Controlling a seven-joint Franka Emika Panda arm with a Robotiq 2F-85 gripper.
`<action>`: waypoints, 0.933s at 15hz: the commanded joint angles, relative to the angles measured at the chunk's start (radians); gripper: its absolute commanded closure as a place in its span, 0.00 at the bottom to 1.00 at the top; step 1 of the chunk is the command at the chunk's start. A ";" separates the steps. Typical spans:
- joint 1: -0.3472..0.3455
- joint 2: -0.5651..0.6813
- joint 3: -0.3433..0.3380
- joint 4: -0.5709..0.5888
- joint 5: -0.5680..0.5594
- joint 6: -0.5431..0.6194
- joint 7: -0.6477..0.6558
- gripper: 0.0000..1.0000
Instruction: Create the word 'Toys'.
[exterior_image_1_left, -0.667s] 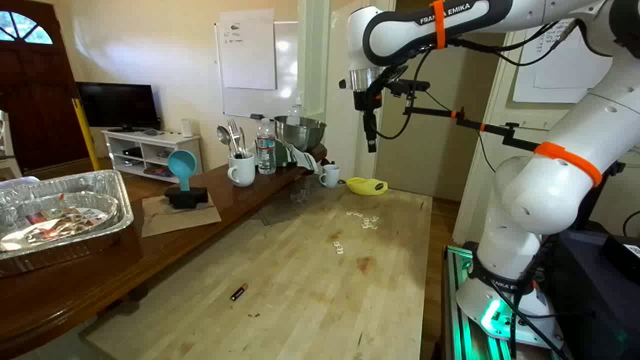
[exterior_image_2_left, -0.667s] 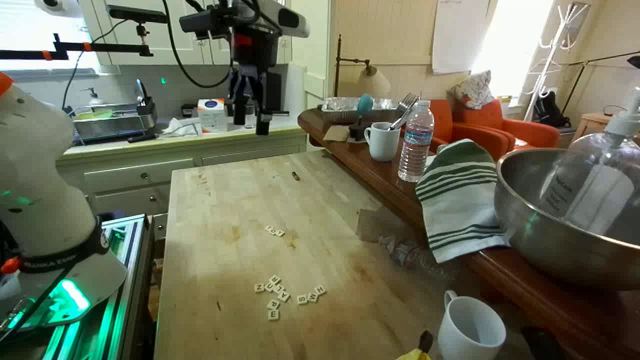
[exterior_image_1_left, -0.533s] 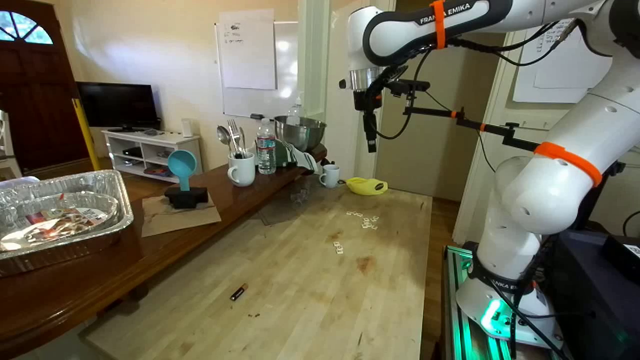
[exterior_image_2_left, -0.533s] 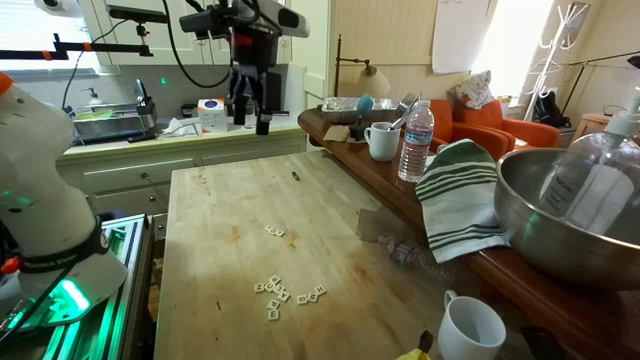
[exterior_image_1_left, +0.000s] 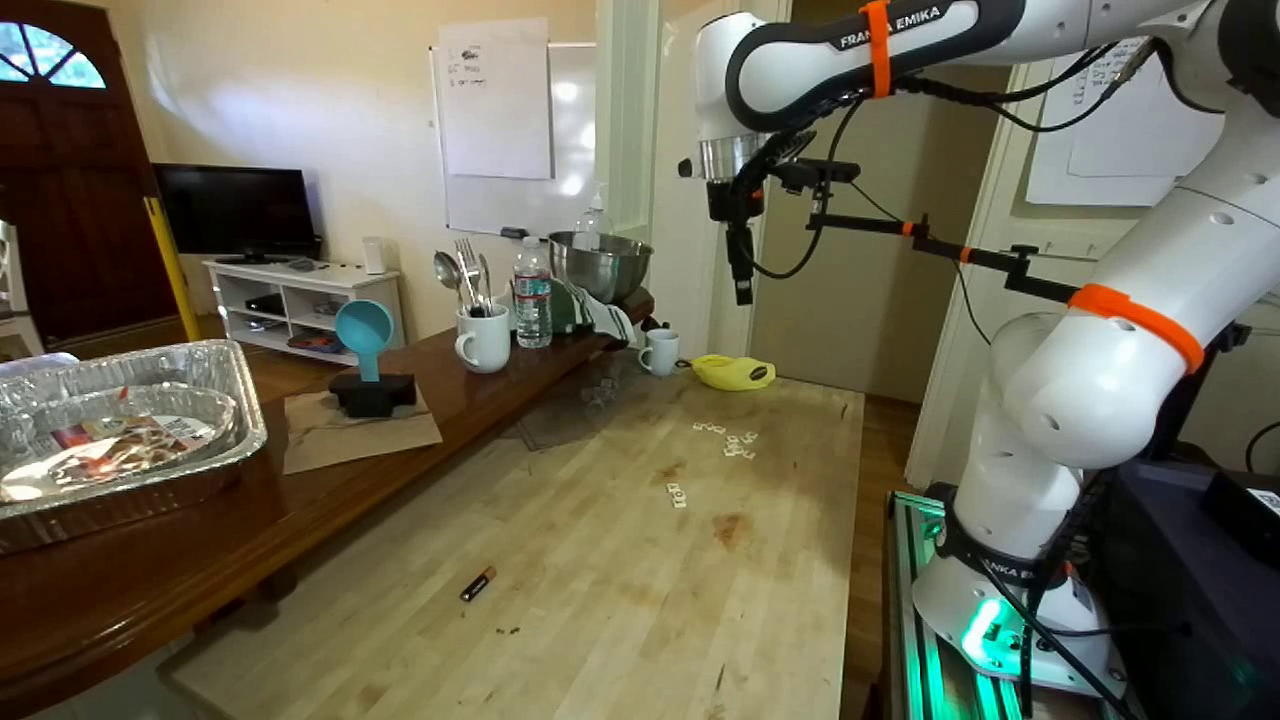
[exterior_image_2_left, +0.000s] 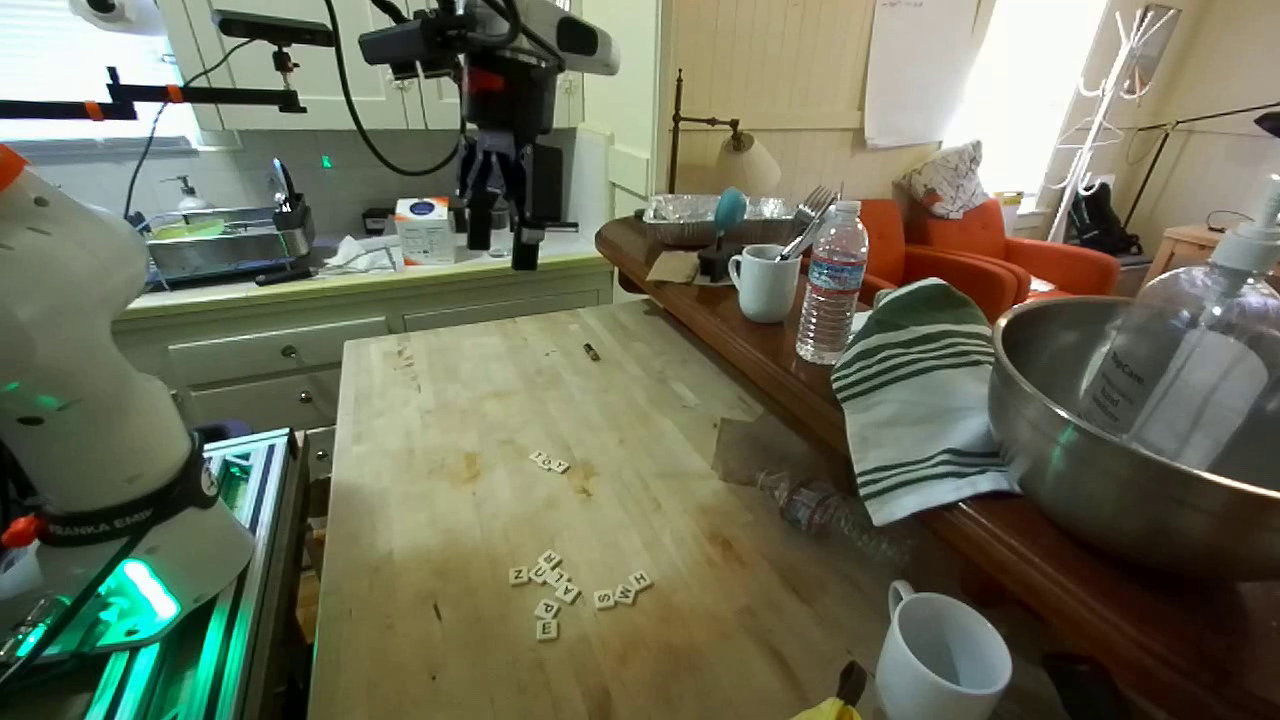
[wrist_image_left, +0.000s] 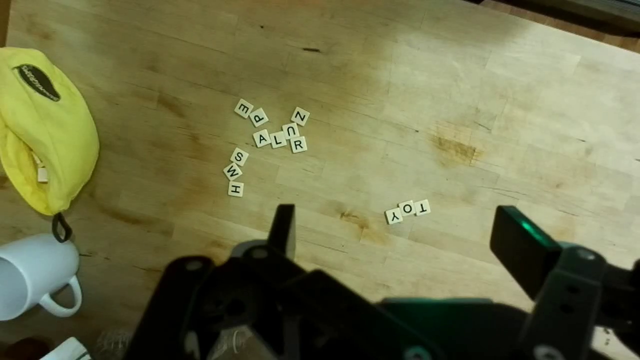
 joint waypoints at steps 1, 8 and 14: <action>-0.023 0.049 -0.014 -0.004 -0.019 -0.012 0.048 0.00; -0.128 0.130 -0.140 -0.138 -0.019 0.195 0.059 0.00; -0.159 0.214 -0.241 -0.282 0.044 0.580 -0.103 0.00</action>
